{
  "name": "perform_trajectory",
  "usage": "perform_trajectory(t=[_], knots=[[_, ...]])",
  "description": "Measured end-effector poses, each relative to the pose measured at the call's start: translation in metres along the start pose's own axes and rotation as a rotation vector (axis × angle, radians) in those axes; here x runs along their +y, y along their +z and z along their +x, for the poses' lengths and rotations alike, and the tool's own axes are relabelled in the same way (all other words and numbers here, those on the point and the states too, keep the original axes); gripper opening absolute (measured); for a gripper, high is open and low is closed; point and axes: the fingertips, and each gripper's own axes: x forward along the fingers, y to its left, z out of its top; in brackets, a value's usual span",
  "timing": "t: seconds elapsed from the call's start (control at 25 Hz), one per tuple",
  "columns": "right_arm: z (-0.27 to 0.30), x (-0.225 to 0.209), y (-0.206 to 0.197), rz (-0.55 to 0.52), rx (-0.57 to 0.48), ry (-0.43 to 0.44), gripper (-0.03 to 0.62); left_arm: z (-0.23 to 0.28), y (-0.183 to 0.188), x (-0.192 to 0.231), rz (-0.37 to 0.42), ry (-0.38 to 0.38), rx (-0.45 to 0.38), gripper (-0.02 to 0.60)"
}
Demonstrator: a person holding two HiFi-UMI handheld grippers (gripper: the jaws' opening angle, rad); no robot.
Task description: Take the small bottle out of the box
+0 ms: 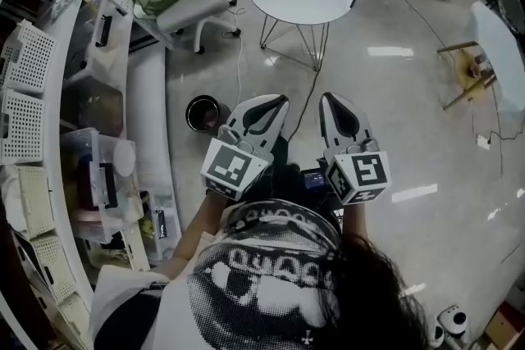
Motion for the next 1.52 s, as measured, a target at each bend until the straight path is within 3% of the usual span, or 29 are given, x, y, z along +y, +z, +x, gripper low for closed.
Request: perform_trajectory(t=[0.28, 0.56, 1.0, 1.52], knots=[[0.021, -0.029, 0.005, 0.007, -0.003, -0.03, -0.002, 0.041, -0.001, 0.008, 0.02, -0.065, 0.025, 0.015], [0.063, -0.08, 0.013, 0.017, 0.019, -0.085, -0.002, 0.098, 0.004, 0.044, 0.012, -0.096, 0.029, 0.015], [0.165, -0.134, 0.032, 0.06, 0.077, -0.127, -0.002, 0.18, 0.01, 0.151, 0.004, -0.122, 0.072, 0.015], [0.269, -0.165, 0.037, 0.126, 0.133, -0.153, -0.002, 0.233, -0.02, 0.25, -0.025, -0.153, 0.145, 0.015]])
